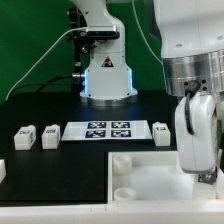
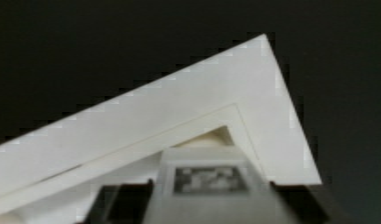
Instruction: Assemble one leg
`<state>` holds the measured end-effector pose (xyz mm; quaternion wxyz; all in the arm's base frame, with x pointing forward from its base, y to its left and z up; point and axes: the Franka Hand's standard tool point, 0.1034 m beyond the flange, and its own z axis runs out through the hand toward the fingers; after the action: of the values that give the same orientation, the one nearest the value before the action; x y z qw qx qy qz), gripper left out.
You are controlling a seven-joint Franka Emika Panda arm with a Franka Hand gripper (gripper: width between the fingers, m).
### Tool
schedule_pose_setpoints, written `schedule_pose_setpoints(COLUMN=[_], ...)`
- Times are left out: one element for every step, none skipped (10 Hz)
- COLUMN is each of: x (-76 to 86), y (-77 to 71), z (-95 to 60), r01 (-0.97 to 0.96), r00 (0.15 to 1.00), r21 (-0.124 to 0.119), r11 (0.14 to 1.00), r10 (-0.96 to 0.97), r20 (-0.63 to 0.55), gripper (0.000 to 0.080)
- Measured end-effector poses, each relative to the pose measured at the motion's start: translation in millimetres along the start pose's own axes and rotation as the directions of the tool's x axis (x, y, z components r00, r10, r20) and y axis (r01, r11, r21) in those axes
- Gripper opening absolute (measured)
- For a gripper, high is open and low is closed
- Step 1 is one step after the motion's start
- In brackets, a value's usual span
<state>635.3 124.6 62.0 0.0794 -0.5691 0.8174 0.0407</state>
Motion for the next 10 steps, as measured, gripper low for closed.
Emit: schedule_pose_setpoints(x=[0.3, 1.3, 1.2, -1.7, -4.0, -2.1, -1.4, -1.2, -0.5, 2.1], y=[0.4, 2.0, 3.1, 6.2, 5.9, 5.4, 5.0, 4.9, 4.5, 3.7], z=[0.4, 1.4, 0.7, -1.9, -3.0, -2.2, -2.2, -2.3, -2.4, -3.6], r01=[0.075, 0.212, 0.325, 0.463, 0.569, 0.645, 0.732, 0.79, 0.837, 0.934], r00=[0.997, 0.977, 0.946, 0.886, 0.822, 0.764, 0.681, 0.612, 0.546, 0.352], r21=[-0.001, -0.007, -0.016, -0.044, -0.046, -0.045, -0.043, -0.041, -0.039, -0.069], r11=[0.997, 0.977, 0.946, 0.885, 0.821, 0.763, 0.68, 0.611, 0.545, 0.35], r10=[-0.075, -0.212, -0.325, -0.463, -0.569, -0.645, -0.732, -0.79, -0.837, -0.936], r20=[-0.001, -0.001, 0.0, 0.011, 0.014, 0.016, 0.021, 0.024, 0.027, 0.021], gripper=[0.0485, 0.0612, 0.0612, 0.0638, 0.0638, 0.0648, 0.0648, 0.0648, 0.0648, 0.0648])
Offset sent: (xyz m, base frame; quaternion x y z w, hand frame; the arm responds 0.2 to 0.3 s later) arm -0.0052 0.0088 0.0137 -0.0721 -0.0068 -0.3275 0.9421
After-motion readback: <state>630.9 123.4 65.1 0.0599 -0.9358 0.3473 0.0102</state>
